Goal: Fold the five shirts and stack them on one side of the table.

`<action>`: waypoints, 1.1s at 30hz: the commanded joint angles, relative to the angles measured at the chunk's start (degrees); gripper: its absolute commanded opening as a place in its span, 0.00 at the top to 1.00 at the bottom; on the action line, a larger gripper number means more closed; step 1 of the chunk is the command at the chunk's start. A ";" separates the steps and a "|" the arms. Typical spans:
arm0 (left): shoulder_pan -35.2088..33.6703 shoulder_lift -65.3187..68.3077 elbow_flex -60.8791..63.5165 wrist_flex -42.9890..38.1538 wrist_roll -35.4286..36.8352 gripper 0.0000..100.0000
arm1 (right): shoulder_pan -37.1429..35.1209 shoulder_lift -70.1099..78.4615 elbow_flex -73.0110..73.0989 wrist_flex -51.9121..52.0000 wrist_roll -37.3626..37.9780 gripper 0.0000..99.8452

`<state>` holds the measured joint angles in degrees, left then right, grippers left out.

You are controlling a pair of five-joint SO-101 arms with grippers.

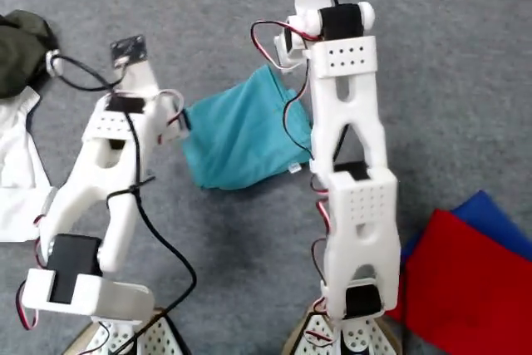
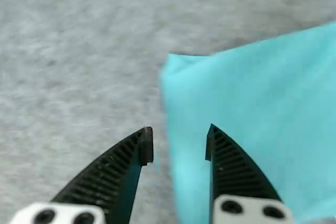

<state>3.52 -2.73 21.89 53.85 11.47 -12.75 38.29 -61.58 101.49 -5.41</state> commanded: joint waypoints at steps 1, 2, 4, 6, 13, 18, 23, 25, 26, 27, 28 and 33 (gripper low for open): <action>4.22 -0.75 -4.57 1.32 1.85 0.82 | 1.10 -13.32 17.89 0.00 0.44 0.99; 5.27 -0.75 -4.57 1.14 1.93 0.82 | 1.54 -15.43 22.55 -1.05 0.62 0.99; 7.03 -0.40 -4.40 0.97 2.02 0.82 | 2.15 -19.12 32.04 -5.27 2.46 0.99; 7.56 -0.22 -4.31 0.44 3.87 0.82 | 2.86 -21.93 41.27 -10.29 3.60 0.99; 4.57 -0.22 0.97 -6.95 5.98 0.89 | -0.66 -26.42 62.64 -23.03 4.04 0.99; 4.04 -0.22 1.41 -8.62 5.63 0.98 | -1.63 -26.42 67.65 -29.63 3.78 0.99; 4.04 0.22 1.41 -8.53 5.63 0.98 | -1.54 -26.33 67.65 -30.86 3.96 0.99; 4.04 2.68 0.79 -8.70 5.63 0.98 | -1.36 -26.33 67.82 -31.30 4.04 0.99; 4.04 4.53 0.18 -9.23 5.54 0.98 | -1.27 -26.33 68.00 -31.65 4.04 0.99; 4.04 7.08 -0.62 -9.76 5.36 0.98 | -1.01 -26.33 68.26 -31.82 4.13 0.99; 4.04 10.15 -1.76 -9.85 4.57 0.98 | -0.75 -26.33 68.53 -32.35 4.13 0.99; 1.23 24.84 -17.93 1.23 3.16 0.98 | 2.42 -26.33 72.75 -34.20 6.07 0.99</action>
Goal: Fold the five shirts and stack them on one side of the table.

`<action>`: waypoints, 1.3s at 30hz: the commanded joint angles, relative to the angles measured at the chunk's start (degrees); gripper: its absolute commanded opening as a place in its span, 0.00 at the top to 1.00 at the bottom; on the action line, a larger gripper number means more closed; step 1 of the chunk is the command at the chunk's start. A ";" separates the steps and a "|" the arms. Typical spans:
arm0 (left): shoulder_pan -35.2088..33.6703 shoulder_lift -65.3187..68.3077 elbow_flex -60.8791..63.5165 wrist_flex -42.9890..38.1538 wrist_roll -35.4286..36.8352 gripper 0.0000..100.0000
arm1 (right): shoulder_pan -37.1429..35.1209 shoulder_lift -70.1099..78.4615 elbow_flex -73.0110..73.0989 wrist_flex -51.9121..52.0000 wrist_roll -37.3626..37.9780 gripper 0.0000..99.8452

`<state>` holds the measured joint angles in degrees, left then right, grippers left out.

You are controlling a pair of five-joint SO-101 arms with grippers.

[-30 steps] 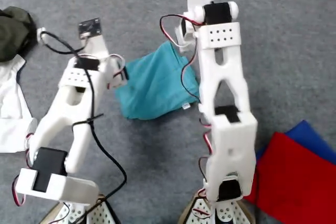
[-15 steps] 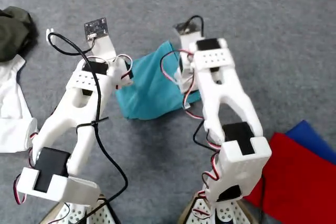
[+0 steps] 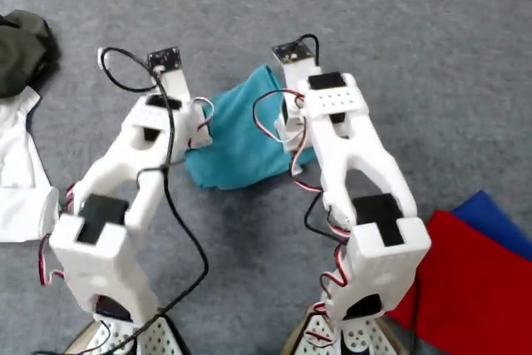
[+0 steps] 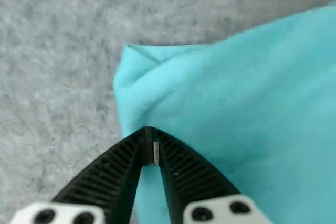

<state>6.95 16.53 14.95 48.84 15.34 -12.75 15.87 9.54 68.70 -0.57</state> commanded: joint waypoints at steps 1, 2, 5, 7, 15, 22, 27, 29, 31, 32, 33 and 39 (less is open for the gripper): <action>-2.73 7.69 -14.42 8.97 -0.70 0.98 | 3.56 -3.91 3.03 -2.11 1.32 0.99; -3.08 9.63 -17.32 11.16 -0.70 0.98 | 4.53 -3.91 4.44 -2.90 1.58 0.99; -3.34 13.41 -21.89 14.15 -0.70 0.98 | 7.16 -4.00 8.22 -5.63 4.40 0.99; -3.08 13.67 -22.59 14.42 -0.70 0.98 | 8.13 -4.00 9.19 -6.42 4.92 0.99; -3.08 9.54 -24.18 17.14 -1.67 0.98 | 2.77 -9.98 1.10 -0.26 4.92 0.99; -1.23 -8.92 -16.97 18.81 -2.55 0.98 | -1.71 -12.97 -19.47 12.40 6.33 0.99; 2.46 -23.96 -3.08 18.46 -2.37 0.98 | -2.68 -2.24 -34.33 13.89 7.56 0.99; 2.99 -28.97 3.96 17.41 -2.37 0.98 | -3.03 4.35 -40.66 13.98 7.56 0.99; 3.08 -33.27 12.40 13.45 -1.85 0.98 | -3.56 10.68 -47.25 14.86 7.65 0.99; 3.34 -35.03 16.35 11.08 -1.49 0.98 | -4.00 13.76 -50.77 15.74 7.65 0.99; 3.43 -36.53 19.60 9.23 -1.32 0.98 | -4.70 16.84 -54.55 16.62 7.74 0.99; 4.22 -37.05 26.37 3.96 -1.49 0.98 | -7.16 32.66 -76.62 24.09 9.49 0.99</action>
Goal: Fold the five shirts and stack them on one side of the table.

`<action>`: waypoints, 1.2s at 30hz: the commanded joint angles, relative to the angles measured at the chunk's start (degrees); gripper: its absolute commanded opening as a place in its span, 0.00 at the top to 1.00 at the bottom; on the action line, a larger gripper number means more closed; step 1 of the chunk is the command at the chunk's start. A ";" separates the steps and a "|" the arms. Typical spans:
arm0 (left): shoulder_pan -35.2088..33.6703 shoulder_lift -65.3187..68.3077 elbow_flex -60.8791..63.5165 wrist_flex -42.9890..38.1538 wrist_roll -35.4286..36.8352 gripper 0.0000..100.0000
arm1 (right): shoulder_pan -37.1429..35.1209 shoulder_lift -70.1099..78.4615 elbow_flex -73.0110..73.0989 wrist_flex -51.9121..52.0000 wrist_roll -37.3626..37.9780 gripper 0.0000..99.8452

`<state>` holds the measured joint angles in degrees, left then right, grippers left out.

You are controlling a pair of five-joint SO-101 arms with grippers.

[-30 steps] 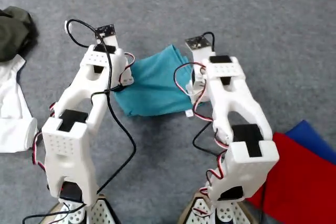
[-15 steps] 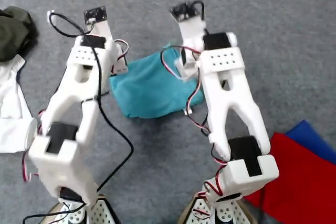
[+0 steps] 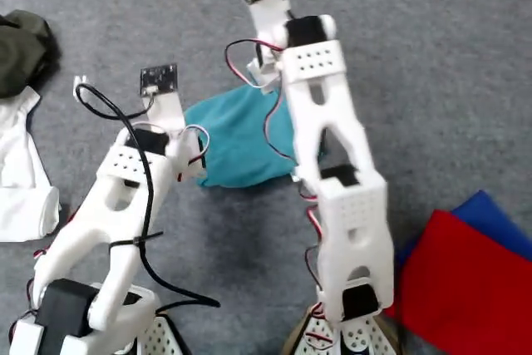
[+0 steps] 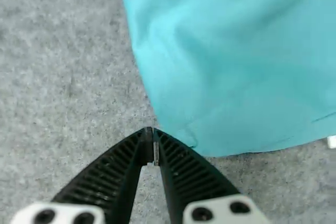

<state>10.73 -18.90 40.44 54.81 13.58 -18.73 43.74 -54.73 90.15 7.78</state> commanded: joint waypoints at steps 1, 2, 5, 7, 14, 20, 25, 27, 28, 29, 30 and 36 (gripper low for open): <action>0.53 -0.75 0.88 -2.02 0.18 0.98 | -1.45 7.16 -15.08 3.52 1.23 0.99; 1.05 0.22 0.79 -2.02 -0.62 0.98 | -1.45 9.45 -17.63 4.31 1.23 0.99; 3.08 3.38 0.79 -1.76 -2.11 0.98 | -1.27 15.16 -23.16 6.33 1.23 0.99; 4.13 5.23 0.53 -1.76 -2.46 0.98 | -0.75 17.98 -25.80 7.21 1.23 0.99; 4.22 12.18 -2.99 0.00 -3.34 0.98 | 2.86 23.25 -27.74 7.03 2.64 0.99; 4.22 17.45 -4.92 -0.09 -3.34 0.98 | 6.64 24.84 -27.82 5.45 4.04 0.99; 4.40 17.98 -5.10 -0.18 -3.43 0.98 | 7.16 25.71 -27.65 5.19 5.71 0.99; 4.40 17.98 -5.10 -0.18 -3.43 0.98 | 6.81 25.27 -27.91 5.36 5.71 0.99; 4.31 17.89 -5.19 -0.18 -3.43 0.98 | 6.29 24.66 -28.44 5.45 5.71 0.99; 4.22 17.89 -5.27 -0.18 -3.43 0.98 | 5.67 23.78 -29.23 5.71 5.71 0.99; 4.13 17.89 -5.63 0.26 -3.43 0.98 | 5.05 22.81 -30.11 6.42 5.71 0.99; 3.34 14.90 -10.90 7.65 -5.10 0.98 | 2.07 14.99 -35.91 11.60 6.86 0.99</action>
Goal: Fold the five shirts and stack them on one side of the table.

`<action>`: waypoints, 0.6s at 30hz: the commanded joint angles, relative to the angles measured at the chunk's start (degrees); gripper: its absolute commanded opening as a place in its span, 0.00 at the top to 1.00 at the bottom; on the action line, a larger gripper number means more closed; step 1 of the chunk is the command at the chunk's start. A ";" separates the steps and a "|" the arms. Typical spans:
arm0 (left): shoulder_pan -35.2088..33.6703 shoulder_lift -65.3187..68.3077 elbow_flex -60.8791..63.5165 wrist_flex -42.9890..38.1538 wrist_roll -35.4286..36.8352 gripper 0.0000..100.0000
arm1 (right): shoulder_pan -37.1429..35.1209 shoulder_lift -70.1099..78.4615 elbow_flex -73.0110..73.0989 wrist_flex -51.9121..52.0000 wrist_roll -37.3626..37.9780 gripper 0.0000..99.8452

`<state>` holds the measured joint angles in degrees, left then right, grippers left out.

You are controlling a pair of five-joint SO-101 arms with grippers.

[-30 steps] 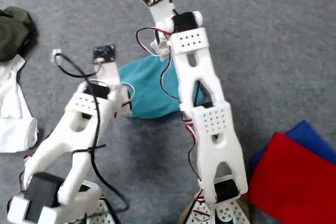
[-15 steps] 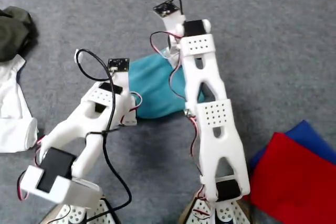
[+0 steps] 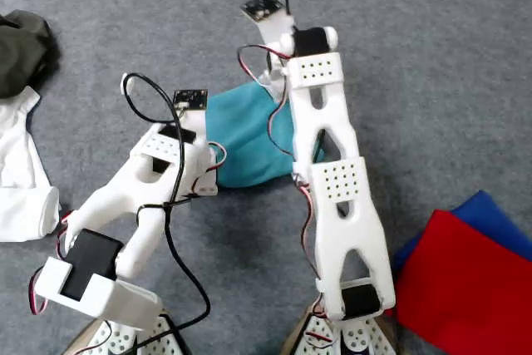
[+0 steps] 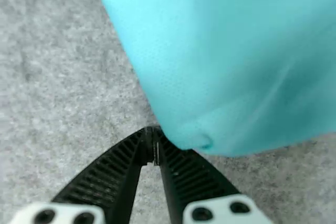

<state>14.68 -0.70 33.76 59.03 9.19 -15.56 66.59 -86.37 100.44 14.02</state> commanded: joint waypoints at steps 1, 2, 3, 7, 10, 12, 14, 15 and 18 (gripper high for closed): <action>-1.05 -4.88 -5.01 4.48 -0.26 0.98 | -1.19 -9.01 -4.26 1.32 0.62 0.99; -2.02 -6.81 -5.63 5.19 0.35 0.98 | -1.27 -9.98 -4.26 1.23 0.62 0.99; -3.25 -8.57 -5.98 5.71 2.11 0.98 | -1.36 -10.33 -4.26 0.88 0.62 0.99; -5.19 -13.14 -6.42 4.84 4.40 0.98 | -1.36 -9.80 -1.45 -3.16 0.62 0.99; -5.10 -11.56 -5.19 1.49 6.59 0.98 | -1.54 -9.19 3.74 -7.03 0.53 0.99; -5.10 -8.92 -4.84 0.00 7.56 0.98 | -1.63 -9.19 7.25 -9.41 0.35 0.99; -5.01 -5.67 -4.84 -0.97 7.56 0.98 | -1.63 -9.19 10.07 -11.60 0.35 0.99; -4.57 -3.91 -4.84 -1.14 7.56 0.98 | -1.54 -9.19 11.12 -12.40 0.35 0.99; -2.90 1.27 -4.84 -1.41 7.47 0.98 | -1.19 -8.92 14.29 -14.42 0.35 0.99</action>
<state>10.29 -2.20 29.89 58.59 16.31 -16.35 60.97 -73.89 88.57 14.02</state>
